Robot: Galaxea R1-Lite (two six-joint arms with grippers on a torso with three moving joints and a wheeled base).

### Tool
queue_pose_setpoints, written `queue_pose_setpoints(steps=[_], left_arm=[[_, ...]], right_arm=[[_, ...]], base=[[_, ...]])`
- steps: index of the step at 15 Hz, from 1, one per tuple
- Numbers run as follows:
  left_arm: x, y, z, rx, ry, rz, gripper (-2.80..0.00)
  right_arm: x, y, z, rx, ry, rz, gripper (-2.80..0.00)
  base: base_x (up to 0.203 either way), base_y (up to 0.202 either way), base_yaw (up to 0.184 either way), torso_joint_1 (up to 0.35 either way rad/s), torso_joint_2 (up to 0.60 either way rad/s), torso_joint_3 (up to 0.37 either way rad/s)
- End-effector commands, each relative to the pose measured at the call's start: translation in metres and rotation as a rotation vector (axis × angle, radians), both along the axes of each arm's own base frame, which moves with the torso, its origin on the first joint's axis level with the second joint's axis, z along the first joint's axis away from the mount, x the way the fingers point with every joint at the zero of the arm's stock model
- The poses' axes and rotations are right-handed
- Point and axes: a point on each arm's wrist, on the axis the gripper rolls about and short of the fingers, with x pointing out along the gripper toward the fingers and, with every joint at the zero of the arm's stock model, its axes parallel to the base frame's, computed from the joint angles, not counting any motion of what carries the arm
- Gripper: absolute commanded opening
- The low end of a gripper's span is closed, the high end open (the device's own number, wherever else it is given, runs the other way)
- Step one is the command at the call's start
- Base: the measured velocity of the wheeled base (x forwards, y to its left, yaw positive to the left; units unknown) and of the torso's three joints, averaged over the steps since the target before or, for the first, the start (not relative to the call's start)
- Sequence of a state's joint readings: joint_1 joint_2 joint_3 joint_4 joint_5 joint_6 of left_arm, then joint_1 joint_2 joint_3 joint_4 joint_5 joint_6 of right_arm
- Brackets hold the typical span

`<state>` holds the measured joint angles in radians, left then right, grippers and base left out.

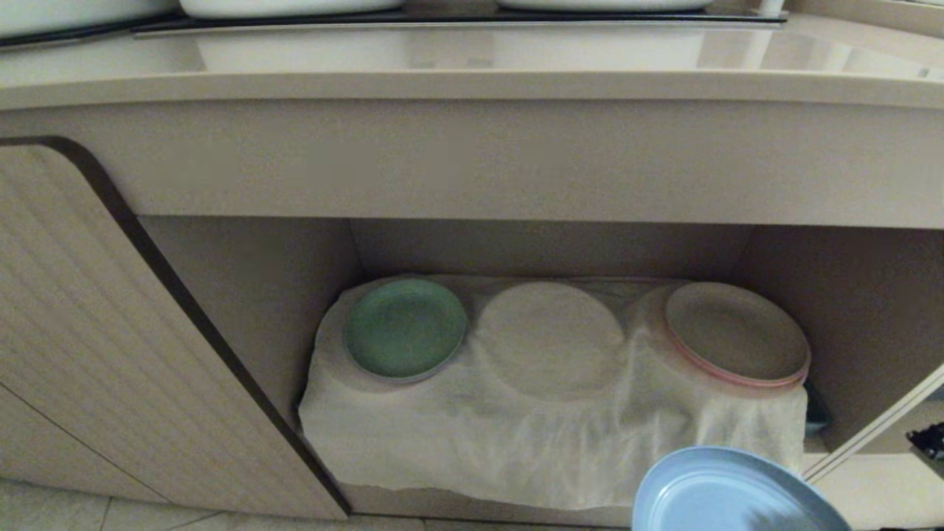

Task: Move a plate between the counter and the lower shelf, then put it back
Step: Put the plate

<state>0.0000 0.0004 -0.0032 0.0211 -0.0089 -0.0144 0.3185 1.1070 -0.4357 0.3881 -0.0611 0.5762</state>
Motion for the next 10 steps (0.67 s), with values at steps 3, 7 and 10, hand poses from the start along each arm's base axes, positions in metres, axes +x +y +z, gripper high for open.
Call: queue_pose_setpoints(steps=[3, 7, 10], left_arm=[[0.0, 0.0, -0.0001, 0.001, 0.0, 0.0, -2.8], [0.0, 0.0, -0.0001, 0.001, 0.0, 0.0, -2.8], [0.0, 0.0, -0.0001, 0.001, 0.0, 0.0, -2.8]], right_arm=[[-0.0031, -0.001, 0.0009, 0.026, -0.007, -0.039, -2.8], [-0.0046, -0.0013, -0.0018, 0.025, 0.003, -0.043, -2.8], [-0.0044, -0.0014, -0.0017, 0.028, 0.002, -0.045, -2.8]], base=[[0.0, 0.0, 0.0, 0.0, 0.0, 0.0], [0.0, 0.0, 0.0, 0.0, 0.0, 0.0], [0.0, 0.0, 0.0, 0.0, 0.0, 0.0]])
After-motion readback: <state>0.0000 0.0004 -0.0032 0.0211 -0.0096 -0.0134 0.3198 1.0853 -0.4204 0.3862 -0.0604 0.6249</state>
